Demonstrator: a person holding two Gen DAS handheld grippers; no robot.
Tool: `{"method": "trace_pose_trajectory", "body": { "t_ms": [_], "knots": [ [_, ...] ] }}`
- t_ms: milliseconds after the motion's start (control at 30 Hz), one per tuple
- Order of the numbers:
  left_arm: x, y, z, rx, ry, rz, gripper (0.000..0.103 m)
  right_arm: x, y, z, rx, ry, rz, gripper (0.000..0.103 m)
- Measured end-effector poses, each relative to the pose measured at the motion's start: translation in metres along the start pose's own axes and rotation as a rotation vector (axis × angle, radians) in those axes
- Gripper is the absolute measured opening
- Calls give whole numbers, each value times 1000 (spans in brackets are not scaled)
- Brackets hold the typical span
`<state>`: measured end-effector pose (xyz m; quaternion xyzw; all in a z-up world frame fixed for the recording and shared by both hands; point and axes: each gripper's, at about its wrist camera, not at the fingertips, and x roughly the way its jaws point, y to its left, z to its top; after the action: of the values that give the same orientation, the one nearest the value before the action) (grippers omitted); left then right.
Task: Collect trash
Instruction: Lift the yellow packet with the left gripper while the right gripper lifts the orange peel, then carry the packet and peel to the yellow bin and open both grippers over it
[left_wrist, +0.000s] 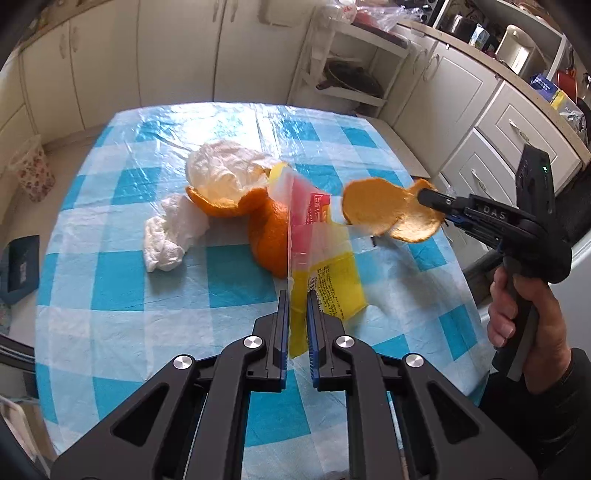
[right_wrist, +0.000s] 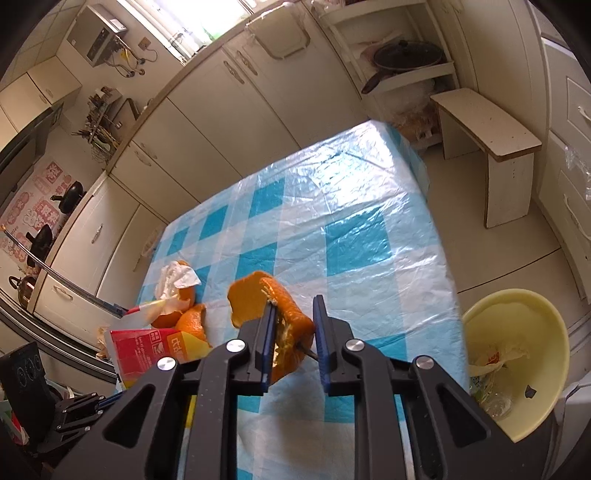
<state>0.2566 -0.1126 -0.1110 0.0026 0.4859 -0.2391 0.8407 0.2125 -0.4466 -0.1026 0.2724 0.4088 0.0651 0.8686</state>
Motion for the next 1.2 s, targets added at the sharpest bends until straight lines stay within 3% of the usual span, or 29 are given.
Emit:
{"method": "trace_pose_trajectory", "body": {
  "t_ms": [267,400,633,900,1200],
  "knots": [
    [-40,-40,-2,71,-112,71,8,-53,-25,5,21,-99,-4,20],
    [-52,-69,0,108,-149,63,8,-77,-42,7,38,-148,-31,20],
    [-55,-131,13,167,-187,15,8,-113,-86,5,86,-215,-158,20],
    [-33,-195,18,235,-182,-32,8,-125,-132,-2,163,-203,-256,20],
    [4,-255,18,299,-142,-64,8,-122,-150,-13,184,-144,-306,20]
  ]
}}
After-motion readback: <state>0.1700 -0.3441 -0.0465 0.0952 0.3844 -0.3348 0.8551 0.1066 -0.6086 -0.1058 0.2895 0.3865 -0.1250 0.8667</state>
